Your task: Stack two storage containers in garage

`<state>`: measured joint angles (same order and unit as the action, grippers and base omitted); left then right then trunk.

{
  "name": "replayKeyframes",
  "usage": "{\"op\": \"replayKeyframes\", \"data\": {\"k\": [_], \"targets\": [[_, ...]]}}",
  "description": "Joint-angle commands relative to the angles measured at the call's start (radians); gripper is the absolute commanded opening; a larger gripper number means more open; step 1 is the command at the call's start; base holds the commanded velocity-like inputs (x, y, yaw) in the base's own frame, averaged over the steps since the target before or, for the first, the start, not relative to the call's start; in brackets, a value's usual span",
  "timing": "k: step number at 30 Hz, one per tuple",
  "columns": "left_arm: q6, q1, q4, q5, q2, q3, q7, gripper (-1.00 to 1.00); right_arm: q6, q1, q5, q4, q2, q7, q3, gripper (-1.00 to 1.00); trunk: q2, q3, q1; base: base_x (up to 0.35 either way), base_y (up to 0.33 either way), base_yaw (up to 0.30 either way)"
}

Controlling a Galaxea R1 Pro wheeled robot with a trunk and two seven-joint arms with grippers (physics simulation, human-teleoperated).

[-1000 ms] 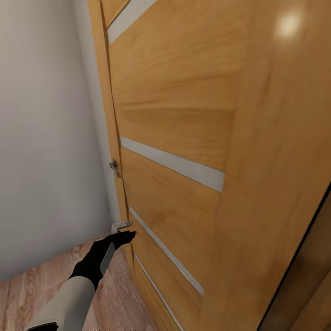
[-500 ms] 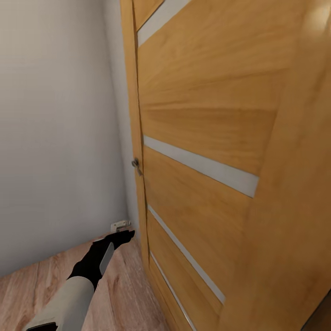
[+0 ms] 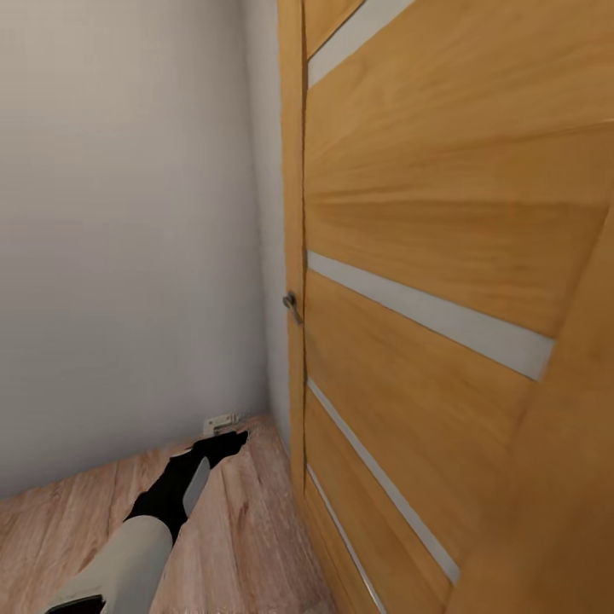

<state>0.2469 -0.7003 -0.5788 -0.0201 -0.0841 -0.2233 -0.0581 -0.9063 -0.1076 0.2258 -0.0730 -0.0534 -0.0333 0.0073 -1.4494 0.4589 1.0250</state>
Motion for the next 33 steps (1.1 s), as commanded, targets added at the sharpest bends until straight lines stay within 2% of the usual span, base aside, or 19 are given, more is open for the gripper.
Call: {"op": "replayKeyframes", "data": {"k": [1,4,7,9,11,15,17,25,26,28,29,33], "targets": [[-0.005,-0.001,0.016,-0.003,0.000,-0.013,-0.006,1.00,-0.003,0.000,-0.001,-0.001,0.000,-0.003,0.000,1.00,-0.001,0.001,0.000,0.000,0.000,0.267],[-0.018,0.000,0.066,-0.002,0.001,-0.021,-0.006,1.00,-0.002,0.000,0.000,-0.001,0.000,-0.003,0.000,1.00,-0.001,0.001,0.000,0.000,0.000,0.267],[-0.053,0.001,0.166,-0.004,0.006,-0.029,-0.006,1.00,-0.002,0.000,0.001,-0.001,0.000,-0.003,-0.001,1.00,-0.001,0.001,0.000,0.000,0.000,0.267],[-0.149,0.001,0.294,-0.003,0.020,-0.039,-0.006,1.00,-0.002,0.000,0.001,-0.001,0.000,0.001,-0.001,1.00,-0.001,0.001,0.000,0.000,0.000,0.274],[-0.268,0.004,0.491,-0.004,0.041,-0.042,-0.008,1.00,-0.001,0.001,0.001,0.000,0.001,0.007,-0.002,1.00,-0.001,0.001,0.000,0.000,0.000,0.289],[-0.314,0.008,0.610,-0.003,0.052,-0.041,-0.008,1.00,0.000,0.004,0.000,0.000,0.001,0.009,-0.002,1.00,-0.001,0.001,0.000,0.000,0.000,0.291],[-0.331,0.027,0.640,-0.003,0.055,-0.041,-0.008,1.00,0.000,0.004,0.001,0.001,0.001,0.009,-0.002,1.00,-0.001,0.000,0.000,0.000,0.000,0.291],[-0.552,0.248,0.660,-0.002,0.072,-0.041,-0.002,1.00,0.000,0.007,0.007,0.009,0.001,0.009,-0.001,1.00,-0.001,-0.003,0.000,0.000,0.000,0.291],[-0.607,0.302,0.660,-0.001,0.072,-0.041,0.000,1.00,0.000,0.008,0.009,0.012,0.001,0.009,-0.001,1.00,-0.001,-0.003,0.000,0.000,0.000,0.291],[-0.656,0.344,0.660,-0.001,0.072,-0.041,0.002,1.00,0.000,0.008,0.010,0.013,0.001,0.009,-0.001,1.00,-0.001,-0.004,0.000,0.000,0.000,0.291],[-0.721,0.389,0.660,-0.002,0.072,-0.041,0.003,1.00,0.000,0.008,0.012,0.015,0.001,0.009,-0.001,1.00,-0.001,-0.004,0.000,0.000,0.000,0.291],[-0.925,0.495,0.660,-0.003,0.070,-0.041,0.009,1.00,0.000,0.009,0.015,0.025,0.001,0.009,-0.001,1.00,-0.001,-0.005,0.000,0.000,0.000,0.291]]}}
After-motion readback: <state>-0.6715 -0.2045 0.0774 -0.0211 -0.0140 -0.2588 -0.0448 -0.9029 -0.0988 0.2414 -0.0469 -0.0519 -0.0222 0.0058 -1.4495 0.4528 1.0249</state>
